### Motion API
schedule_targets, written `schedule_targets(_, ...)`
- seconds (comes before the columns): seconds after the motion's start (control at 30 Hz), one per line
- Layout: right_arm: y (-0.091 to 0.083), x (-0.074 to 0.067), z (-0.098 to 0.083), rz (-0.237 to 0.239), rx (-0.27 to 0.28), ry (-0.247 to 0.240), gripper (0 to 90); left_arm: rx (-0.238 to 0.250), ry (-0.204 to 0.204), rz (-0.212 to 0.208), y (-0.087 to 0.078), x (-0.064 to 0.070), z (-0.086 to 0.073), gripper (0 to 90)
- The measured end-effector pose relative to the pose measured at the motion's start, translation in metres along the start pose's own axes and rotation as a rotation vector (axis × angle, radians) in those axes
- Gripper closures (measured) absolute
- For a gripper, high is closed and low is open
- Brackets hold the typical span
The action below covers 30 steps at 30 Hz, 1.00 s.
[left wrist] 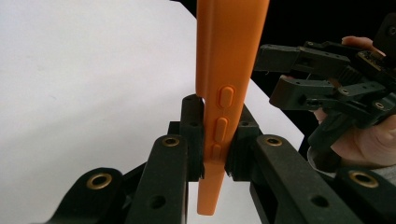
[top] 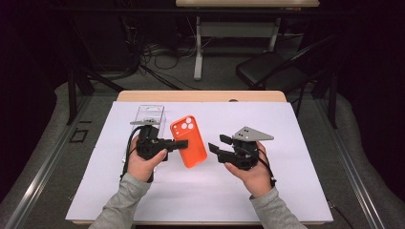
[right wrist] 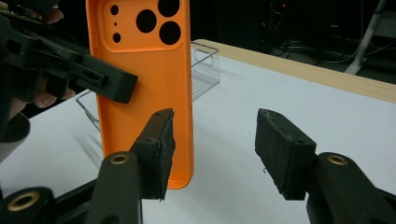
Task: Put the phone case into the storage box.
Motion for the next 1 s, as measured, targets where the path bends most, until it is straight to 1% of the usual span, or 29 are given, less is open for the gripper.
schedule_targets(0.17,-0.0009,0.002,0.0002,0.018,-0.002,0.021,47.8,0.002,-0.003,0.0,-0.0006,0.0001,0.0002,80.3)
schedule_targets(0.3,-0.0016,0.0047,0.0002,0.005,-0.001,0.019,46.5,0.004,-0.001,-0.001,-0.0012,-0.0001,0.0004,80.3)
schedule_targets(0.37,-0.0024,0.0061,0.0,0.004,-0.009,0.027,46.8,0.003,-0.002,-0.005,-0.002,0.0003,0.0005,80.3)
schedule_targets(0.47,-0.0022,0.0073,-0.0003,0.03,-0.014,0.031,48.1,0.006,0.004,-0.011,-0.0031,0.0007,0.001,80.3)
schedule_targets(0.53,-0.002,0.0075,-0.0007,0.036,-0.018,0.027,48.1,0.006,0.006,-0.011,-0.0036,0.0007,0.0012,80.3)
schedule_targets(0.6,-0.0019,0.0069,-0.0004,0.038,-0.015,0.023,48.1,0.004,0.006,-0.009,-0.0043,0.0006,0.0013,80.3)
schedule_targets(0.67,-0.0019,0.0057,0.0,0.06,-0.015,0.02,48.5,0.003,0.005,-0.007,-0.0048,0.0006,0.0014,80.3)
schedule_targets(0.7,-0.0024,0.0047,0.0002,0.067,-0.014,0.027,48.5,0.002,0.008,-0.008,-0.0051,0.0004,0.0016,80.3)
schedule_targets(0.73,-0.0025,0.0047,0.0008,0.068,-0.006,0.021,48.4,0.001,0.002,-0.009,-0.0053,0.001,0.0015,80.3)
schedule_targets(0.77,-0.0027,0.0044,0.0011,0.074,-0.004,0.02,47.7,-0.002,0.01,-0.01,-0.0057,0.0007,0.0017,80.3)
schedule_targets(0.83,-0.0034,0.0045,0.0017,0.086,-0.002,0.021,47.0,-0.004,0.012,-0.015,-0.0059,0.0011,0.0016,80.3)
schedule_targets(0.87,-0.0042,0.0044,0.0021,0.095,0.0,0.03,45.8,-0.007,0.02,-0.018,-0.006,0.0011,0.0017,80.3)
schedule_targets(1.0,-0.0046,0.0052,0.0026,0.1,0.005,0.042,43.0,-0.011,0.028,-0.015,-0.0062,0.002,0.0016,80.3)
Point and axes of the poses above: each handheld gripper's, and its own axes: y roughly forward along the jaws, z roughly out of its top, x roughly to its right, the point moved 5 cm from there along y, roughly forward along the jaws, and after that the axes turned 10 degrees about -y, right-handed, at the moved point
